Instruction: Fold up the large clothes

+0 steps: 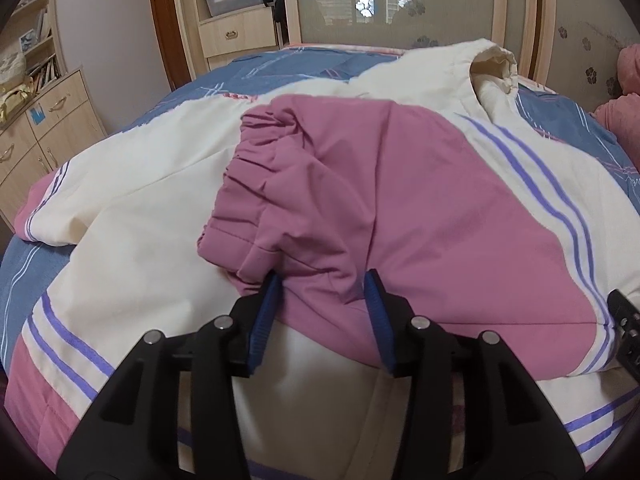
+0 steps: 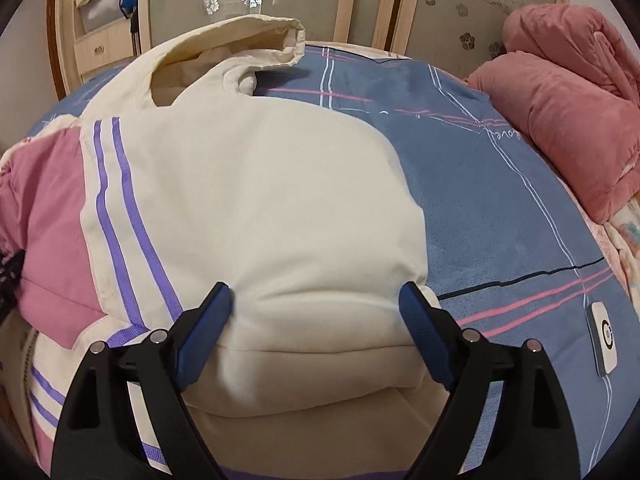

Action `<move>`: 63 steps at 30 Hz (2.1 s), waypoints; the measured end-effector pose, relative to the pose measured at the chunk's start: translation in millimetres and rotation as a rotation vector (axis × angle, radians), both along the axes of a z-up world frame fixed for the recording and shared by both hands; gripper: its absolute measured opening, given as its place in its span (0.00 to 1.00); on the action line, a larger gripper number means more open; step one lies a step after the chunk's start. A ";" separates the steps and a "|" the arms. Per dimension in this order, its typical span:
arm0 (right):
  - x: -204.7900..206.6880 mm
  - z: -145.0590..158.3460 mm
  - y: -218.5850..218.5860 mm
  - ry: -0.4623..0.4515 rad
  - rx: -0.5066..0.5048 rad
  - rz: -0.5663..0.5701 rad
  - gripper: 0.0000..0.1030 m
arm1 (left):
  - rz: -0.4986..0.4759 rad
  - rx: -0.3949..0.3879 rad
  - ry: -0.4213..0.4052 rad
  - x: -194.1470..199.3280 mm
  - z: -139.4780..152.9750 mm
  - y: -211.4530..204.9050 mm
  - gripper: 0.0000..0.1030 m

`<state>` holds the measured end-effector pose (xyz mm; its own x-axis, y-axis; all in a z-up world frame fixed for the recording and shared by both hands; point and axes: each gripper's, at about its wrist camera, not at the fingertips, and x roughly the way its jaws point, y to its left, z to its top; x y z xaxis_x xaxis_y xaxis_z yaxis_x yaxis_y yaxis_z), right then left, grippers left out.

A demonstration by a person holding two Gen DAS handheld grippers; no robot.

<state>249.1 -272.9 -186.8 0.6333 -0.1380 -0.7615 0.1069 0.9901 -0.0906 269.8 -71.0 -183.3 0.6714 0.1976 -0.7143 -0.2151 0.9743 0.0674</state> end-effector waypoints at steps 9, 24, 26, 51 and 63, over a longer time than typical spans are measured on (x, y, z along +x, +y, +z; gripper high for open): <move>-32.7 49.0 16.1 -0.276 -0.030 0.035 0.84 | -0.034 -0.056 -0.166 -15.1 41.9 -23.0 0.85; 10.9 -3.0 15.9 -0.007 -0.046 0.038 0.97 | -0.098 -0.080 0.006 16.5 -5.7 -32.0 0.98; 3.2 5.3 10.1 -0.064 -0.024 0.007 0.96 | -0.097 -0.085 0.000 15.8 -6.7 -32.0 0.98; -17.0 31.1 -21.2 -0.123 0.139 -0.158 0.99 | -0.100 -0.077 -0.007 11.2 -6.7 -31.6 0.98; -8.2 0.6 -31.0 0.028 0.124 -0.225 0.99 | -0.100 -0.070 -0.006 11.5 -6.2 -31.8 0.98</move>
